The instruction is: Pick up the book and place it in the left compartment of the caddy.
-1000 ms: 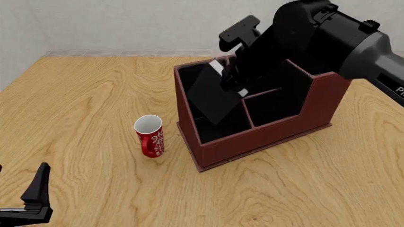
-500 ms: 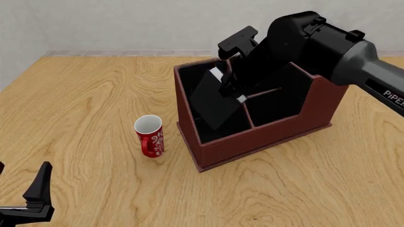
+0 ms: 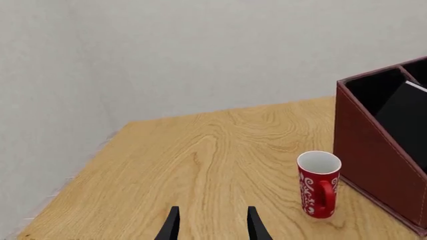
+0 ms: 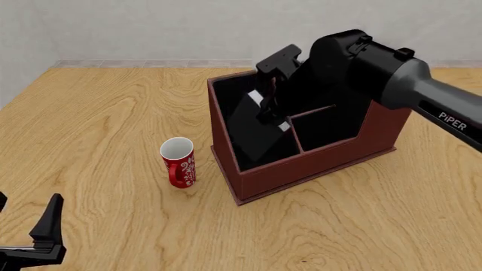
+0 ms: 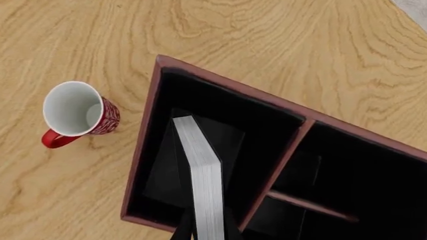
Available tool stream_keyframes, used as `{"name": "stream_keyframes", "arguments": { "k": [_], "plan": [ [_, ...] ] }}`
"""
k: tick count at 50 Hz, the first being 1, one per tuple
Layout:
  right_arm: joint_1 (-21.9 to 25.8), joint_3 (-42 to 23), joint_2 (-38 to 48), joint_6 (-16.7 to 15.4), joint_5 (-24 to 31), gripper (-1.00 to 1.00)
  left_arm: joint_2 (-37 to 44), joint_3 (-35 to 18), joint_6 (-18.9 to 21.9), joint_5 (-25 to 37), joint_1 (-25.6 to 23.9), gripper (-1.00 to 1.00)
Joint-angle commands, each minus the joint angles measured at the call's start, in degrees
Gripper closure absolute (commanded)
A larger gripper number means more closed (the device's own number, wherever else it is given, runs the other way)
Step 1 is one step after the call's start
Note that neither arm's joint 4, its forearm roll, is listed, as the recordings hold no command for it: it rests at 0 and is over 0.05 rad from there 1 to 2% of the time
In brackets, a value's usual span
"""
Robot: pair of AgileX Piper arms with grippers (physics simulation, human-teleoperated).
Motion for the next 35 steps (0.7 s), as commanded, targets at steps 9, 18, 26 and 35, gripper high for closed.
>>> {"name": "stream_keyframes", "arguments": {
  "k": [9,18,26,35],
  "plan": [
    [-1.1,1.7,-2.0,3.7,0.4,1.00,1.8,-0.3,0.0,-1.0,-0.5,-1.00],
    [-1.0,2.4,-1.7,4.0,-0.4,1.00,2.3,-0.4,0.0,-1.3,-0.7,-1.00],
    [-0.9,3.2,-1.5,4.5,-1.0,1.00,2.1,-0.5,-0.1,-1.1,-0.5,-1.00],
    [-0.4,3.0,-1.3,4.5,-0.8,1.00,1.7,-0.3,-0.2,-0.7,-0.3,-1.00]
  ]
}}
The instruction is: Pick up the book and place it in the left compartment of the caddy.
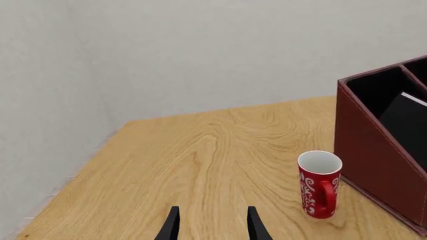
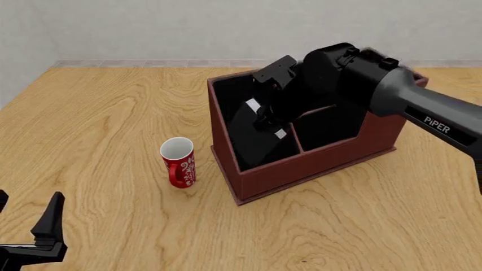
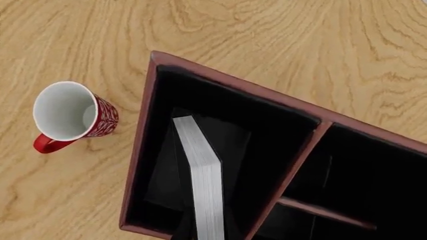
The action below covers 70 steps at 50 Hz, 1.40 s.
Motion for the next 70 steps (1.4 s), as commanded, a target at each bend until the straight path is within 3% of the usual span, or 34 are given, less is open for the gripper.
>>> {"name": "stream_keyframes", "arguments": {
  "k": [1,13,14,41,54,70],
  "plan": [
    [-0.8,0.5,-2.9,2.9,2.0,1.00,-0.3,-0.2,-0.2,0.8,-0.3,-1.00],
    [-0.4,0.5,-3.4,3.0,2.4,1.00,0.0,-0.1,-0.1,0.3,-0.6,-1.00],
    [-0.5,0.6,-3.5,2.7,2.4,-1.00,0.0,-0.1,-0.1,0.3,-0.6,-1.00],
    [-0.1,0.2,-4.7,2.5,3.6,-1.00,-0.2,-0.8,0.2,1.1,-0.8,-1.00],
    [-0.8,-6.3,-9.1,0.1,9.9,-1.00,-2.6,-1.6,-0.1,3.4,-1.1,-1.00],
    [-1.7,-6.7,-15.9,-1.4,13.1,-1.00,-5.5,-1.6,-0.6,5.6,-2.0,-1.00]
  ]
}}
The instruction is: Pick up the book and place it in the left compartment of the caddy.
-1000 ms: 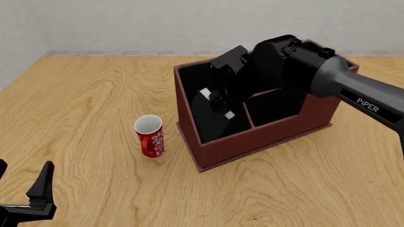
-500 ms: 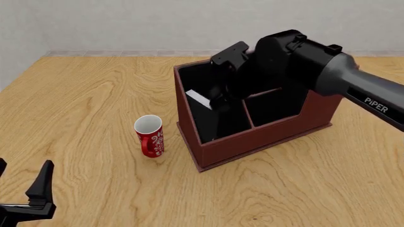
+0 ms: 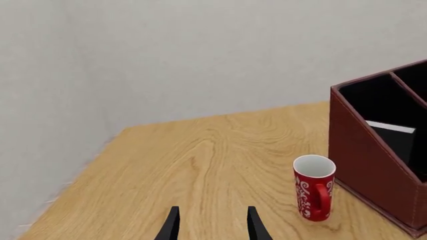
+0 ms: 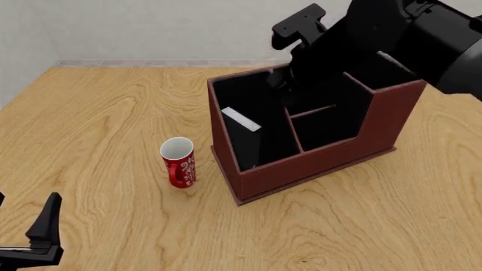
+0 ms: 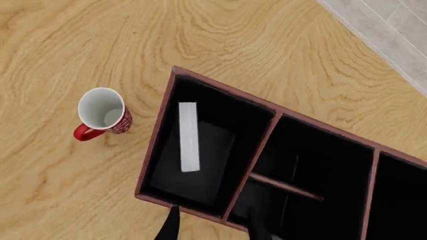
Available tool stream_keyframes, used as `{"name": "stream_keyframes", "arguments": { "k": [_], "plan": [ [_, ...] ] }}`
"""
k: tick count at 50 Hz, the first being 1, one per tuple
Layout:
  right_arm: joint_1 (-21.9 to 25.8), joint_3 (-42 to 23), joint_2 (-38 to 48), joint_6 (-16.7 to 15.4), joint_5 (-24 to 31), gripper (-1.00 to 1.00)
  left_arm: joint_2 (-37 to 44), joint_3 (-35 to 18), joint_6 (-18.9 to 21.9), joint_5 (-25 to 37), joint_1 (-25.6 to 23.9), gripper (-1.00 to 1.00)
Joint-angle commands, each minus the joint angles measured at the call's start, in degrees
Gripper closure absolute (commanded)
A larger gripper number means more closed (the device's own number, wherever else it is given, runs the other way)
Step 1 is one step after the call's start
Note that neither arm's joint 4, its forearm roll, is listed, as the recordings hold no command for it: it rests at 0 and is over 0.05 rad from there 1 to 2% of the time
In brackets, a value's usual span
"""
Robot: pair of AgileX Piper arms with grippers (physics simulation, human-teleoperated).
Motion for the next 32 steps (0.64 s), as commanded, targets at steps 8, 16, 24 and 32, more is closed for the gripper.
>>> {"name": "stream_keyframes", "arguments": {
  "k": [8,16,24,32],
  "plan": [
    [-1.9,2.9,-10.6,1.3,3.6,-1.00,-0.9,0.2,-0.7,0.5,-1.1,-1.00],
    [-0.7,8.0,-14.5,3.1,1.7,-1.00,0.1,0.4,-0.7,-0.5,-1.3,-1.00],
    [-0.2,12.8,-18.2,5.0,-0.5,-1.00,0.1,-0.1,-0.4,0.0,-1.7,-1.00],
    [1.2,18.2,-22.1,7.3,-2.8,-1.00,-0.4,-0.7,-0.3,0.9,-2.2,-1.00]
  ]
}}
